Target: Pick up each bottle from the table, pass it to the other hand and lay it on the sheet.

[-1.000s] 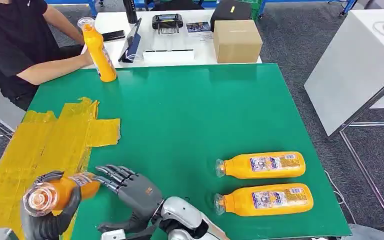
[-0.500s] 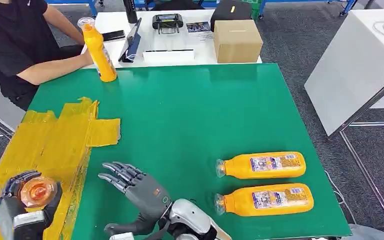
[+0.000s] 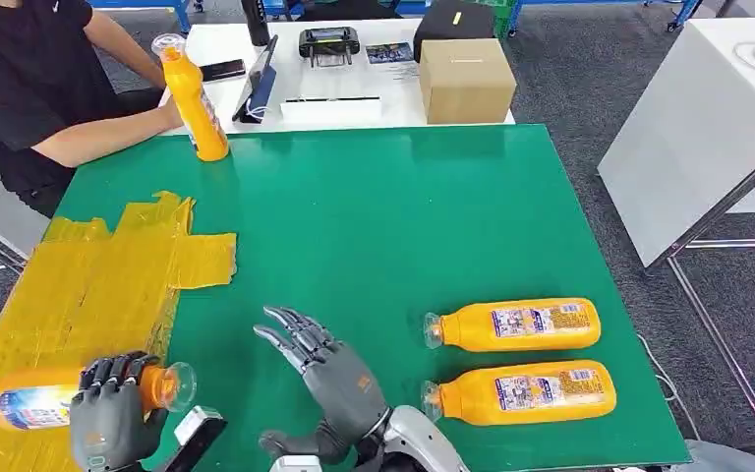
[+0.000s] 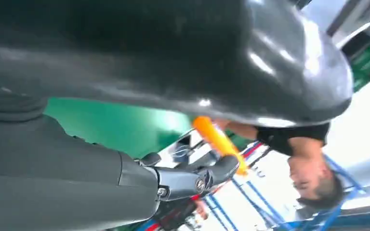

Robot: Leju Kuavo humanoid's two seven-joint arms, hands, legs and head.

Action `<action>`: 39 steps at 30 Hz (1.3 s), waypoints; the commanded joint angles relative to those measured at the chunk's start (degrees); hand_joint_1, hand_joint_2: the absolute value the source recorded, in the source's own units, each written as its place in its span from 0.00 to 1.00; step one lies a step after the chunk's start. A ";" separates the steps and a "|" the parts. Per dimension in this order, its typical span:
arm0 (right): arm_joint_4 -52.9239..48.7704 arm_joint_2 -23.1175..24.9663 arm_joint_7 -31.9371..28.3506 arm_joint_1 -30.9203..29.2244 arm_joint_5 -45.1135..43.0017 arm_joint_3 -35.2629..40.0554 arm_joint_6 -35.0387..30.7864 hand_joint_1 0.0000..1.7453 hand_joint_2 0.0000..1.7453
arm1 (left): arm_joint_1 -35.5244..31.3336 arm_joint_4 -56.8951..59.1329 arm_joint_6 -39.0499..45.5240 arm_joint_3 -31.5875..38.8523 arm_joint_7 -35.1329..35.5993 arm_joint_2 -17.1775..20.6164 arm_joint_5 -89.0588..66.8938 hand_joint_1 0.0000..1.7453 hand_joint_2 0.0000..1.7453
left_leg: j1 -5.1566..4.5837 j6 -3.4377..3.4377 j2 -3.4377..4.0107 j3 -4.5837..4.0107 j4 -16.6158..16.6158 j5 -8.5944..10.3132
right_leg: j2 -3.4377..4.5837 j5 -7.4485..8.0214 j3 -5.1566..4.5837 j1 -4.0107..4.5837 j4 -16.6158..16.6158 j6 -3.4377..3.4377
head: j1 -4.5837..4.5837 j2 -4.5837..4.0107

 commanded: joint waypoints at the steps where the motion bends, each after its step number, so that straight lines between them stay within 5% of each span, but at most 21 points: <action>1: -4.51 -7.12 2.63 5.28 4.21 -5.79 -1.10 0.00 0.00 | -4.56 13.45 -0.90 -5.07 1.53 3.92 -2.09 1.00 1.00 | 0.05 0.00 -0.29 0.13 -0.11 0.04 | -0.26 0.00 0.26 0.05 -0.18 -0.03 | 0.00 0.00; 12: -4.59 -6.78 2.58 5.18 4.38 -5.72 -1.02 0.00 0.00 | -4.44 13.26 -0.70 -5.14 1.72 4.07 -2.05 1.00 1.00 | 0.01 0.00 -0.07 0.10 -0.06 0.01 | -0.06 0.01 0.15 0.02 -0.08 -0.03 | -0.02 0.00; 17: -6.84 -10.50 4.08 7.20 6.37 -8.40 -0.81 0.00 0.00 | -5.64 17.57 -5.95 -8.66 2.58 6.44 -0.24 1.00 1.00 | 0.10 -0.01 -0.21 0.19 -0.09 0.01 | -0.18 0.02 0.32 0.10 -0.21 -0.05 | -0.02 0.00; 18: -6.98 -11.29 4.33 7.40 6.59 -8.72 -0.31 0.00 0.00 | -5.85 18.09 -6.48 -9.17 2.95 6.81 -0.86 0.00 1.00 | -0.01 0.02 -0.16 0.13 -0.09 0.04 | -0.15 0.00 0.19 -0.01 -0.10 -0.01 | -0.02 0.00; 19: -7.04 -12.44 4.57 7.47 6.67 -8.98 0.88 0.00 0.00 | -6.28 19.17 -8.33 -9.96 3.10 7.46 -0.35 0.00 1.00 | 0.06 0.01 -0.21 0.16 -0.09 0.03 | -0.18 0.02 0.27 0.07 -0.18 -0.03 | -0.02 0.00; 20: -6.87 -13.58 4.90 7.41 7.11 -8.89 2.20 0.00 1.00 | -6.70 20.32 -10.02 -11.22 5.90 8.54 -3.52 0.00 0.00 | 0.00 0.02 -0.21 0.15 -0.10 0.04 | -0.19 0.02 0.25 0.01 -0.14 -0.01 | -0.02 0.00; 39: -9.10 -21.54 6.34 9.09 9.19 -8.56 3.82 0.00 1.00 | -4.69 14.77 -22.89 -7.88 -3.29 10.20 15.95 0.00 0.00 | -0.01 0.02 0.05 0.24 -0.02 -0.03 | 0.06 0.02 0.29 -0.01 -0.04 -0.01 | 0.00 0.00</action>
